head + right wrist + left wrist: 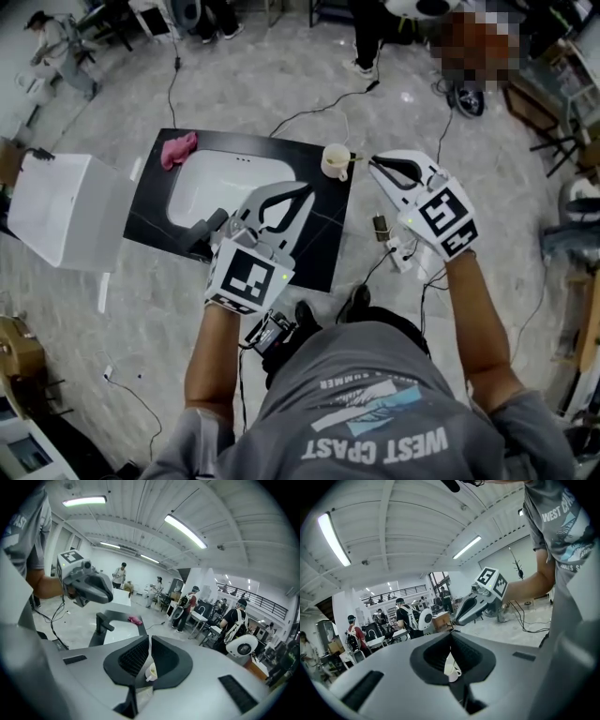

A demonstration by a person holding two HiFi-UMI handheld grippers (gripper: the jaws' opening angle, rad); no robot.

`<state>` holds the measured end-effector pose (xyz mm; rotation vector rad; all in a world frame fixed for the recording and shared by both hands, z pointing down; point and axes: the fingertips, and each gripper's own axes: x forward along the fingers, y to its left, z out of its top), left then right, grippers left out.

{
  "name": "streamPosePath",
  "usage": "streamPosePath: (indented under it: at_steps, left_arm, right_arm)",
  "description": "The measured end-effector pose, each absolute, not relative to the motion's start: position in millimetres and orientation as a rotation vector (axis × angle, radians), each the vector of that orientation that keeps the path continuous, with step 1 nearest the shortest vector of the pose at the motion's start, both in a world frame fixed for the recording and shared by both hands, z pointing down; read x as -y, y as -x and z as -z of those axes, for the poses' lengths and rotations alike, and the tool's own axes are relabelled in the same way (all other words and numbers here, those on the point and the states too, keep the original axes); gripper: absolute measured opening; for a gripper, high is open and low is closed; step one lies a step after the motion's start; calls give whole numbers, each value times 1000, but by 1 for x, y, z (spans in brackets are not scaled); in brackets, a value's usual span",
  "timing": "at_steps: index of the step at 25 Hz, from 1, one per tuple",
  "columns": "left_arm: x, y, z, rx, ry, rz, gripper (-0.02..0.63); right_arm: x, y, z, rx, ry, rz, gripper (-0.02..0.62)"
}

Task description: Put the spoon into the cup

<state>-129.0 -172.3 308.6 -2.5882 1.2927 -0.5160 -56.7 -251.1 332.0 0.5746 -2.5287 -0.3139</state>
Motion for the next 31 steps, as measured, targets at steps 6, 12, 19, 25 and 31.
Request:
streamPosePath:
  at_steps: [6, 12, 19, 25, 31]
  left_arm:
    - [154, 125, -301, -1240, 2591, 492, 3]
    - [134, 116, -297, -1170, 2609, 479, 3]
    - [119, 110, -292, -1125, 2603, 481, 3]
    - [116, 109, -296, -1109, 2613, 492, 3]
    - [116, 111, -299, -1099, 2620, 481, 3]
  right_arm:
    - [195, 63, -293, 2595, -562, 381, 31]
    - [144, 73, -267, 2646, -527, 431, 29]
    - [120, 72, -261, 2662, -550, 422, 29]
    - [119, 68, -268, 2641, -566, 404, 30]
    - [122, 69, -273, 2633, -583, 382, 29]
